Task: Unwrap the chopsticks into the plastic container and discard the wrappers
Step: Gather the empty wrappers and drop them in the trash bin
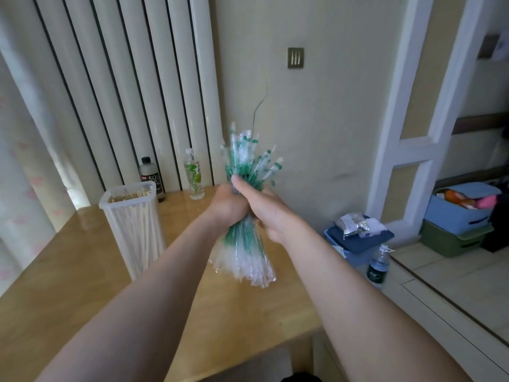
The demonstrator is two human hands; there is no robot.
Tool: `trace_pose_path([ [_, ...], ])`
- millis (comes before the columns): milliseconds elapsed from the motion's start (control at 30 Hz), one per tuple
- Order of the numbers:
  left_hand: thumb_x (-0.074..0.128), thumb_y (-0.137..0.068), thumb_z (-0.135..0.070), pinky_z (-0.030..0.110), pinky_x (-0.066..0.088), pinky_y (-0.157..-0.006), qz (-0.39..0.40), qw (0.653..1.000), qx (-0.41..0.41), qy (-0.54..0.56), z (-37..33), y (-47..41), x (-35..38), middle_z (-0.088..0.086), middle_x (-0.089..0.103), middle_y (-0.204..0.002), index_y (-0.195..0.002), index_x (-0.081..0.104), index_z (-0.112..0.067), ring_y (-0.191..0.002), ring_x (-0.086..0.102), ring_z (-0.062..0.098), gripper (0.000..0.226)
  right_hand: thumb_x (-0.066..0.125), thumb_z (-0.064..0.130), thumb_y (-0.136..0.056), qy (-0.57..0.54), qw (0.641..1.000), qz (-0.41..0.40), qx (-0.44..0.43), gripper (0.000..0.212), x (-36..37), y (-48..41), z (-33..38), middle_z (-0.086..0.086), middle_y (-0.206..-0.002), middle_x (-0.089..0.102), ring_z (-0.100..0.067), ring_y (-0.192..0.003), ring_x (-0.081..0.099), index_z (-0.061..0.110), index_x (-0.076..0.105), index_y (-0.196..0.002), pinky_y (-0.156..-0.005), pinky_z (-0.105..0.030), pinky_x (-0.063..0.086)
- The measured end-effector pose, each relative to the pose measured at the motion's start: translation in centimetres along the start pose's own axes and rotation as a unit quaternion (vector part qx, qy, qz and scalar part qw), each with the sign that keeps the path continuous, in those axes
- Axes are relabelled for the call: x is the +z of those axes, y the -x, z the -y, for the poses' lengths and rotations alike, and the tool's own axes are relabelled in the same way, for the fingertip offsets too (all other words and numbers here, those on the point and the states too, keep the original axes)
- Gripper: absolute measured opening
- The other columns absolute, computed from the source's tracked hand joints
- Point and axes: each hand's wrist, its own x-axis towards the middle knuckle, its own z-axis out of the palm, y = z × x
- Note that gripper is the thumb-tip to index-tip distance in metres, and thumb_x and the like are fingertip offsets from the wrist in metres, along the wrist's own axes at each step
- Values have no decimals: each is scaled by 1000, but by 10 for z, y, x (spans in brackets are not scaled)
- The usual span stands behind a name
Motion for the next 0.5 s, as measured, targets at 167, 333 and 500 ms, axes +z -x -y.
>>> trace_pose_path([
  [167,56,-87,0,31,56,-67,99,993,64,-28,-9,16,0,-1,72,-75,-84,69,-17,-77,70,15,22,88,50,-75,-32,998,-48,-33,48,-7,-4,6,1,-99,73,-15,-99,69,17,67,-102,-77,-23,51],
  [333,67,-76,7,20,51,-57,136,988,16,-72,-11,24,1,7,67,-80,-96,63,-6,-69,66,14,25,93,29,-74,-77,992,-98,-15,47,-7,-9,4,-8,-101,68,-17,-86,67,17,51,-91,-64,-28,55],
  [500,62,-80,12,29,54,-54,153,988,-9,-23,-11,27,4,14,61,-69,-89,60,-5,-62,61,25,19,85,6,-80,-138,981,-136,-9,37,-11,-15,-1,-16,-99,69,-23,-78,70,11,50,-93,-55,-29,56],
])
